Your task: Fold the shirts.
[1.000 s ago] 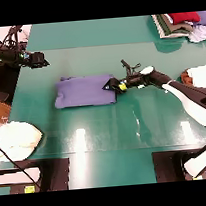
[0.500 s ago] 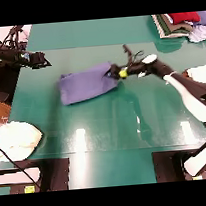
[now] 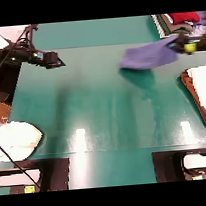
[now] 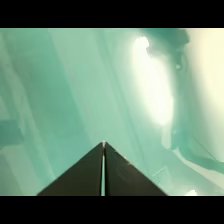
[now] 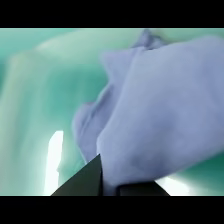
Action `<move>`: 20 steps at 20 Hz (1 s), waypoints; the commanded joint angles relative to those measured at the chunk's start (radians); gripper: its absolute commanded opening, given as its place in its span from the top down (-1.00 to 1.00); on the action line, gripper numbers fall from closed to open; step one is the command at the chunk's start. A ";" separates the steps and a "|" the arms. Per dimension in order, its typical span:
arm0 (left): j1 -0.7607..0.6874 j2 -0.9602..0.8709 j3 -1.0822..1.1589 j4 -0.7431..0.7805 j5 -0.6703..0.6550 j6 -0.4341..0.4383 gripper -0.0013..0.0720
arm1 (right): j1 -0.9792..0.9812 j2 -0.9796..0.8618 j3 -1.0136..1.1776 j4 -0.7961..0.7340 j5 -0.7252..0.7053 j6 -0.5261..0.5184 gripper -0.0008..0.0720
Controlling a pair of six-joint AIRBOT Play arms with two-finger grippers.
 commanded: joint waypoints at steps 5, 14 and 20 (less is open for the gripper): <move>-0.153 0.000 0.000 -0.005 0.127 -0.008 0.91 | -0.397 0.068 0.002 -0.069 0.004 0.013 0.94; -0.161 0.000 0.000 -0.003 0.126 -0.008 0.91 | -0.464 0.082 0.184 0.051 0.042 -0.062 0.94; -0.161 0.000 0.000 0.003 0.122 -0.007 0.90 | -0.531 0.210 0.214 -0.127 0.105 -0.031 0.94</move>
